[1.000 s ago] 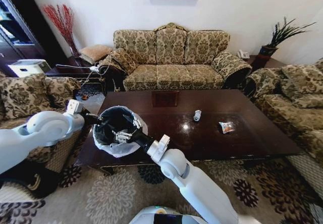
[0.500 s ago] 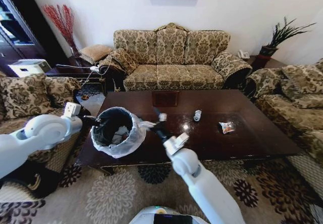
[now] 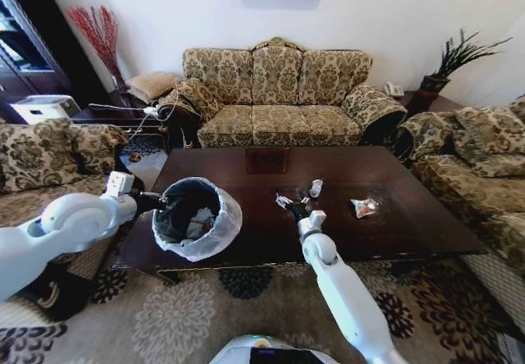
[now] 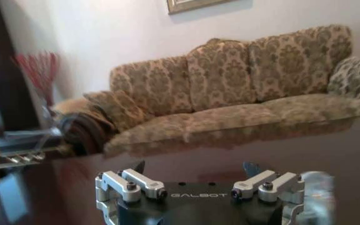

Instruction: Move to the front of the table and place the trash on the table into the trash bin.

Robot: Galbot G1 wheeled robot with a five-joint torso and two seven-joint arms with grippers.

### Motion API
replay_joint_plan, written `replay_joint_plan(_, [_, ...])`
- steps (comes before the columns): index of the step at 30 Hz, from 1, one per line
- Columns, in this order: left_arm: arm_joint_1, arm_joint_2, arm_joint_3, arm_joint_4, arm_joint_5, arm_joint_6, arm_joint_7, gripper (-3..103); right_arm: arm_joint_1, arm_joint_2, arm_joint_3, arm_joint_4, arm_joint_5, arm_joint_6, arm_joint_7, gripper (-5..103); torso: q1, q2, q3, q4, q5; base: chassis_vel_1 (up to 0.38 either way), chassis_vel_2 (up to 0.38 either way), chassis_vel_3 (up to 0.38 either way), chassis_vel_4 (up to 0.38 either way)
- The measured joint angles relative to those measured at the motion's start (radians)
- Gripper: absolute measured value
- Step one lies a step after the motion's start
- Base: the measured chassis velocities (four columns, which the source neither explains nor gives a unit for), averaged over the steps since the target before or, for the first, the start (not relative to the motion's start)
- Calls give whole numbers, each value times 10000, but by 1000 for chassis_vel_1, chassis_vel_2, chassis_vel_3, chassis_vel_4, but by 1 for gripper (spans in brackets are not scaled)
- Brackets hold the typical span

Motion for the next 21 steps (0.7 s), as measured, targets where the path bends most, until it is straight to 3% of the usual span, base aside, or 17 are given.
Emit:
replay_joint_plan(8, [0, -112, 6, -415, 12, 1, -23, 0, 1376, 630, -116, -2572, -1199, 720, -108, 100, 0, 0, 0, -7, 7, -243, -225, 219, 208])
replay_joint_plan(12, [-4, -109, 5, -764, -46, 13, -39, 0, 2037, 1248, -60, -4203, -1477, 947, 35, 100, 0, 0, 1, -10, 7, -41, -101, 34, 35])
replay_joint_plan(14, [-26, -27, -11, -926, -163, 30, -92, 0, 2555, 1653, 19, -5578, -1651, 1215, 274, 100, -1, 0, 0, -5, -17, 10, 38, -7, -12])
replay_joint_plan(18, [-32, -5, -39, -1025, -219, 45, -124, 0, 3091, 1984, 112, -6794, -1674, 1483, 453, 100, -1, 0, 0, 13, -3, 70, 82, -15, -11])
replay_joint_plan(21, [-32, -17, -42, -1040, -227, 50, -134, 0, 3466, 2140, 241, -7520, -1638, 1688, 564, 100, -3, 0, -1, 8, -5, 46, 76, -10, 0])
